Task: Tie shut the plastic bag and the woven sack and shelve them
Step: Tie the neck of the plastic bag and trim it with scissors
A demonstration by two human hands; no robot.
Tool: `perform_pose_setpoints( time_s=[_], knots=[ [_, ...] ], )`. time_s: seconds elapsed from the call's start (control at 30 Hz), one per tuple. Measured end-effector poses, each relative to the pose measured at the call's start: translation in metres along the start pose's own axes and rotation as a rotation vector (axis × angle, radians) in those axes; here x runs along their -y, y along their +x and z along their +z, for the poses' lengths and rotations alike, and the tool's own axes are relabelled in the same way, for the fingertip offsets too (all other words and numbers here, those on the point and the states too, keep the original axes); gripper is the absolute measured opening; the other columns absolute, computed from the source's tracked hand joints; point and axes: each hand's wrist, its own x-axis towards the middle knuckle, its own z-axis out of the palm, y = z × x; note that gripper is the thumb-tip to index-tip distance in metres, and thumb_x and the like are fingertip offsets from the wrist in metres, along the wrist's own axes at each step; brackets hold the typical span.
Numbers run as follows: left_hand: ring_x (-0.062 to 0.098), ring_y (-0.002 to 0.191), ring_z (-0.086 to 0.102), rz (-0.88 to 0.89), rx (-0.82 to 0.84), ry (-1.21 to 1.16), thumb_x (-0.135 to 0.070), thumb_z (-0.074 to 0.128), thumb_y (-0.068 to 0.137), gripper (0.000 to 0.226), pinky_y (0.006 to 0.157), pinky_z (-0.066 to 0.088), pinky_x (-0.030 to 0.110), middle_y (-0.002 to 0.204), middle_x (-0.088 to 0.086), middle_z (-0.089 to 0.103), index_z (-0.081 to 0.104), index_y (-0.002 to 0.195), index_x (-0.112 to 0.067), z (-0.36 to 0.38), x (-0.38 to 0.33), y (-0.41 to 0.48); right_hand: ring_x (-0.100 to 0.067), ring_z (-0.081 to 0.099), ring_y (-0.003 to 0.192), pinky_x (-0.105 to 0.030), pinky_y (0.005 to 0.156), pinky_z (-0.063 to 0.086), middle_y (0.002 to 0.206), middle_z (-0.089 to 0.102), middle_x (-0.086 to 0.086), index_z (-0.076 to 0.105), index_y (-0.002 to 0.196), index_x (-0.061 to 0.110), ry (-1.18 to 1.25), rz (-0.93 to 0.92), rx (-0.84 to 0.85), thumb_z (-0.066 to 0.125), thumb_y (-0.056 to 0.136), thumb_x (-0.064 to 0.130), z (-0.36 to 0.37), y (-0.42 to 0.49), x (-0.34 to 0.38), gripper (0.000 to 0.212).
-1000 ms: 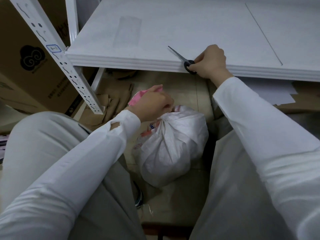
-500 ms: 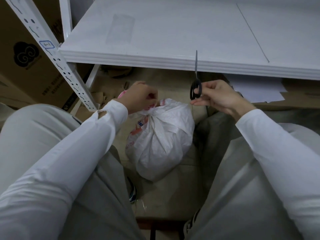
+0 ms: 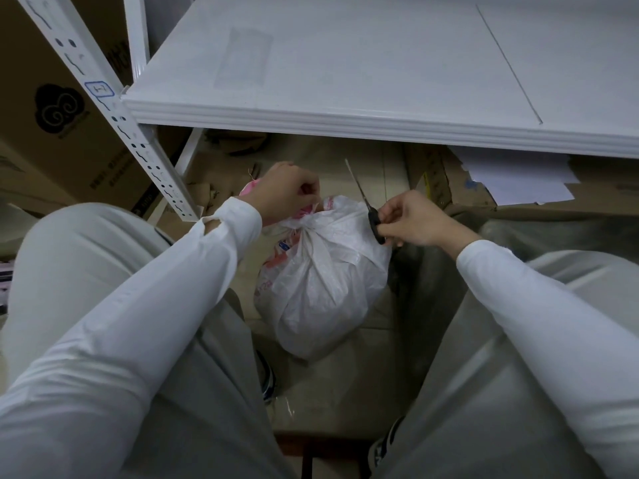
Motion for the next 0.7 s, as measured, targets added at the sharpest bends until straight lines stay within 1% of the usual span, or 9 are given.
perform_pose_setpoints(
  time_s=[0.07, 0.1, 0.17, 0.2, 0.27, 0.4, 0.53, 0.6, 0.7],
  knots=[
    [0.013, 0.082, 0.055, -0.012, 0.012, -0.023, -0.019, 0.066, 0.081, 0.013, 0.073, 0.042, 0.028, 0.074, -0.009, 0.063, 0.064, 0.071, -0.025, 0.000, 0.001, -0.001, -0.024, 0.070, 0.070, -0.033, 0.065, 0.058, 0.076, 0.071, -0.010, 0.070, 0.080, 0.008, -0.105, 0.001, -0.029, 0.079, 0.077, 0.016, 0.005, 0.006, -0.001, 0.013],
    [0.012, 0.082, 0.055, -0.017, 0.024, -0.029, -0.018, 0.067, 0.081, 0.012, 0.073, 0.044, 0.028, 0.075, -0.009, 0.064, 0.065, 0.072, -0.025, -0.001, 0.002, -0.001, -0.022, 0.068, 0.070, -0.034, 0.067, 0.058, 0.076, 0.071, -0.008, 0.070, 0.079, 0.008, -0.146, -0.001, -0.047, 0.083, 0.073, 0.023, 0.006, 0.008, 0.000, 0.020],
    [0.010, 0.080, 0.055, -0.021, 0.041, -0.042, -0.017, 0.068, 0.079, 0.013, 0.072, 0.045, 0.027, 0.075, -0.010, 0.065, 0.065, 0.072, -0.027, -0.002, 0.003, -0.001, -0.018, 0.063, 0.071, -0.031, 0.064, 0.053, 0.074, 0.069, -0.004, 0.070, 0.073, 0.011, -0.219, -0.015, -0.059, 0.087, 0.067, 0.033, 0.006, 0.010, 0.005, 0.028],
    [0.010, 0.080, 0.056, -0.027, 0.047, -0.058, -0.016, 0.068, 0.079, 0.014, 0.071, 0.044, 0.025, 0.075, -0.009, 0.065, 0.065, 0.072, -0.027, -0.002, 0.004, -0.001, -0.018, 0.062, 0.071, -0.028, 0.061, 0.050, 0.073, 0.068, -0.003, 0.069, 0.070, 0.013, -0.245, -0.021, -0.050, 0.087, 0.066, 0.034, 0.007, 0.010, 0.007, 0.029],
    [0.011, 0.079, 0.059, -0.050, 0.059, -0.099, -0.013, 0.068, 0.080, 0.010, 0.069, 0.043, 0.023, 0.077, -0.006, 0.065, 0.067, 0.074, -0.021, -0.002, 0.004, -0.002, -0.017, 0.063, 0.072, -0.026, 0.059, 0.049, 0.072, 0.068, -0.002, 0.068, 0.067, 0.016, -0.293, -0.020, -0.022, 0.087, 0.065, 0.036, 0.006, 0.010, 0.010, 0.028],
    [0.015, 0.080, 0.061, -0.079, 0.066, -0.130, -0.010, 0.066, 0.083, 0.004, 0.074, 0.050, 0.028, 0.083, 0.000, 0.066, 0.068, 0.080, -0.012, -0.003, 0.004, -0.004, -0.019, 0.064, 0.069, -0.037, 0.065, 0.054, 0.069, 0.070, -0.004, 0.073, 0.068, 0.016, -0.387, -0.024, 0.042, 0.086, 0.060, 0.049, 0.002, 0.010, 0.009, 0.037],
    [0.016, 0.080, 0.062, -0.087, 0.060, -0.154, -0.009, 0.065, 0.084, 0.006, 0.075, 0.050, 0.029, 0.082, 0.000, 0.066, 0.067, 0.079, -0.013, -0.005, 0.002, -0.006, -0.023, 0.063, 0.067, -0.040, 0.062, 0.054, 0.067, 0.068, -0.006, 0.072, 0.069, 0.015, -0.479, -0.025, 0.046, 0.084, 0.059, 0.056, -0.002, 0.010, 0.009, 0.043],
    [0.014, 0.079, 0.061, -0.098, 0.055, -0.179, -0.009, 0.065, 0.084, 0.005, 0.074, 0.050, 0.029, 0.082, 0.000, 0.067, 0.068, 0.081, -0.010, -0.005, 0.001, -0.007, -0.022, 0.062, 0.067, -0.041, 0.063, 0.055, 0.067, 0.067, -0.003, 0.071, 0.069, 0.017, -0.507, -0.029, 0.031, 0.082, 0.058, 0.060, -0.002, 0.011, 0.010, 0.045],
    [0.012, 0.079, 0.061, -0.099, 0.052, -0.208, -0.010, 0.065, 0.084, 0.004, 0.072, 0.049, 0.025, 0.082, -0.001, 0.066, 0.068, 0.081, -0.011, -0.003, -0.002, -0.007, -0.019, 0.060, 0.069, -0.037, 0.062, 0.054, 0.072, 0.065, 0.000, 0.069, 0.074, 0.019, -0.568, -0.038, 0.017, 0.079, 0.059, 0.064, 0.000, 0.012, 0.010, 0.048]
  ],
)
